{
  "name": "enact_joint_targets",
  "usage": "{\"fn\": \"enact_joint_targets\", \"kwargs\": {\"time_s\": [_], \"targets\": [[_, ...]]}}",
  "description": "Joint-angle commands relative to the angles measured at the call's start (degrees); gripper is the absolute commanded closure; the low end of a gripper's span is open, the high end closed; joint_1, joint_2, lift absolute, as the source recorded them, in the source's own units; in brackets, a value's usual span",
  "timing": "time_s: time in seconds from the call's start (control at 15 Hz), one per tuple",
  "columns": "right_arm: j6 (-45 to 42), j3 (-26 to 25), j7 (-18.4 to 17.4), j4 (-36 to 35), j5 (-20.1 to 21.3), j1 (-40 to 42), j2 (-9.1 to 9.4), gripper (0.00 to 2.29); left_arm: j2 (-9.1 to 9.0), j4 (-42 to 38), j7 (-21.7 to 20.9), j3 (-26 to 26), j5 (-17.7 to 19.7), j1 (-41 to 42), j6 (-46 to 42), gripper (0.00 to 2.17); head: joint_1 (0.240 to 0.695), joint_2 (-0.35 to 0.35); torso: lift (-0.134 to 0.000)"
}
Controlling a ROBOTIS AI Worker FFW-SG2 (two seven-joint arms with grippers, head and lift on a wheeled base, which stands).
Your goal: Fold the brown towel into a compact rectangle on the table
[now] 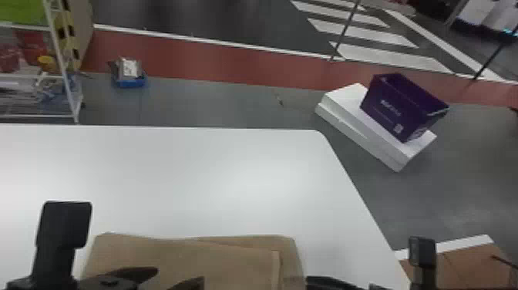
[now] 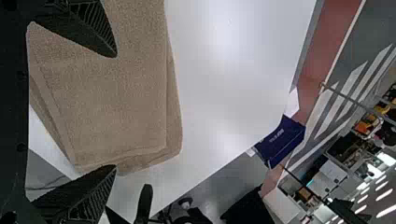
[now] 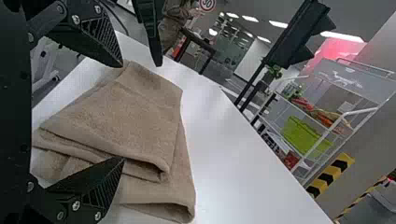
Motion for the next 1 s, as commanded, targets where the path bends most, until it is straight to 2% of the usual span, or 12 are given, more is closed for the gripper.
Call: {"fn": "enact_joint_targets", "kwargs": {"time_s": [0.0,0.07,0.2,0.33,0.47,0.53,0.67,0.73,0.93], "targets": [[3.3,0.4,-2.1,-1.9,0.0,2.3,3.07,0.23,-0.15,0.1,-1.4,2.9,0.2,1.0,0.3,0.04,0.695,-0.35,-0.124],[5.2,0.0,-3.7,-3.1,-0.9,3.4,4.48,0.26,-0.15,0.2,-1.8,3.8,0.3,1.1,0.5,0.05,0.695,-0.35,-0.124],[10.5,-1.4,-10.5,-8.6,-3.4,6.7,7.46,0.26,-0.15,0.8,-2.8,4.9,1.0,1.1,0.6,0.05,0.695,-0.35,-0.124],[18.9,-1.2,-16.4,-12.2,-4.2,6.3,7.64,0.26,-0.15,-0.1,-3.0,6.4,1.1,3.5,0.5,0.05,0.695,-0.35,-0.124],[21.4,-0.9,-18.8,-13.6,-5.4,6.2,7.73,0.26,-0.15,-0.4,-3.0,6.5,1.2,4.1,0.5,0.04,0.695,-0.35,-0.124],[22.2,-1.1,-20.6,-14.8,-7.2,5.9,7.82,0.26,-0.15,-0.5,-3.0,6.3,1.2,4.3,0.5,0.04,0.695,-0.35,-0.124],[25.2,-1.1,-23.6,-18.0,-8.2,5.8,9.22,0.26,-0.15,-0.5,-2.8,6.2,1.2,4.3,0.5,0.04,0.695,-0.35,-0.124],[26.2,-1.0,-26.0,-20.6,-8.2,5.8,9.8,0.26,-0.15,-0.4,-2.8,6.3,1.2,4.4,0.5,0.04,0.695,-0.35,-0.124],[26.2,-0.7,-35.8,-26.4,-8.3,5.9,9.8,0.26,-0.15,-0.4,-2.8,6.4,1.2,5.4,-0.2,0.04,0.695,-0.35,-0.124]]}}
